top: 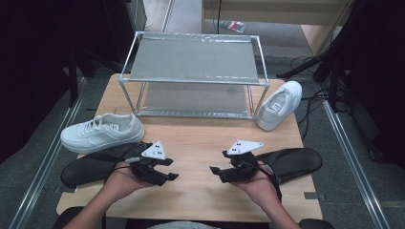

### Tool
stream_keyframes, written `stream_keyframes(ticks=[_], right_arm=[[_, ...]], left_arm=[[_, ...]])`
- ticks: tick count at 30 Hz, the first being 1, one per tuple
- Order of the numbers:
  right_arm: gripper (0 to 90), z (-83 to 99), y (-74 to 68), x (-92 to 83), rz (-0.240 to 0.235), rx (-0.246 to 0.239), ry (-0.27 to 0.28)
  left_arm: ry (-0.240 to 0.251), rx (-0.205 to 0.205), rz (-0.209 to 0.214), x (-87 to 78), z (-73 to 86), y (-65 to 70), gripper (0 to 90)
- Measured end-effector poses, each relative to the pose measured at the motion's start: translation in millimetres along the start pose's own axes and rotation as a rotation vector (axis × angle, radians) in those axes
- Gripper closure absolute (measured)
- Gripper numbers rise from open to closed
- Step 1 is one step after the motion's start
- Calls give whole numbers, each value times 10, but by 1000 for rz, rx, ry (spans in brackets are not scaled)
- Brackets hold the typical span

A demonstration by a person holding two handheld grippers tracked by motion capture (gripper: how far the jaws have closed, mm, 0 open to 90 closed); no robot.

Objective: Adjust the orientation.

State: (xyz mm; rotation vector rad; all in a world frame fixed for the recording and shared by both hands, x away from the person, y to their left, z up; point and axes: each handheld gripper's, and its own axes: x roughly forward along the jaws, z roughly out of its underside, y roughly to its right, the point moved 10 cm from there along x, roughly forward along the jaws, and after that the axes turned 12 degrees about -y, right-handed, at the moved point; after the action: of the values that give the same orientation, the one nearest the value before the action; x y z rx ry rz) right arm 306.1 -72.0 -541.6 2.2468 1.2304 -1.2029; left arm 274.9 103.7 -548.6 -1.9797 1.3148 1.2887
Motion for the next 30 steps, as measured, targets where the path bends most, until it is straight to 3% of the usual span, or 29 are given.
stream_keyframes(ticks=[9, 10, 12, 17, 18, 24, 25, 30], right_arm=[[360, -28, -20, 12, -30, -12, 9], [371, -34, -21, 20, -42, -2, 6], [374, -37, -18, 20, -42, -2, 7], [406, -43, 6, 5, -31, -18, 24], [452, -45, 15, 0, -38, -2, 24], [434, -33, 36, 10, -39, 2, 20], [434, -43, 38, 8, -32, -28, 45], [434, -69, 25, 14, -40, -26, 47]], left_arm=[[1, 9, -7, -4, 10, 15, 459], [-9, -30, 15, -4, 25, 5, 470], [-17, -49, 29, -1, 33, 4, 477], [-22, -30, 29, -2, 52, -5, 463], [-21, -30, 26, -5, 55, -15, 442], [-11, -36, 8, -83, 78, -97, 436], [-11, -31, 4, -100, 92, -112, 436], [-24, -43, -36, -162, 208, -202, 422]])
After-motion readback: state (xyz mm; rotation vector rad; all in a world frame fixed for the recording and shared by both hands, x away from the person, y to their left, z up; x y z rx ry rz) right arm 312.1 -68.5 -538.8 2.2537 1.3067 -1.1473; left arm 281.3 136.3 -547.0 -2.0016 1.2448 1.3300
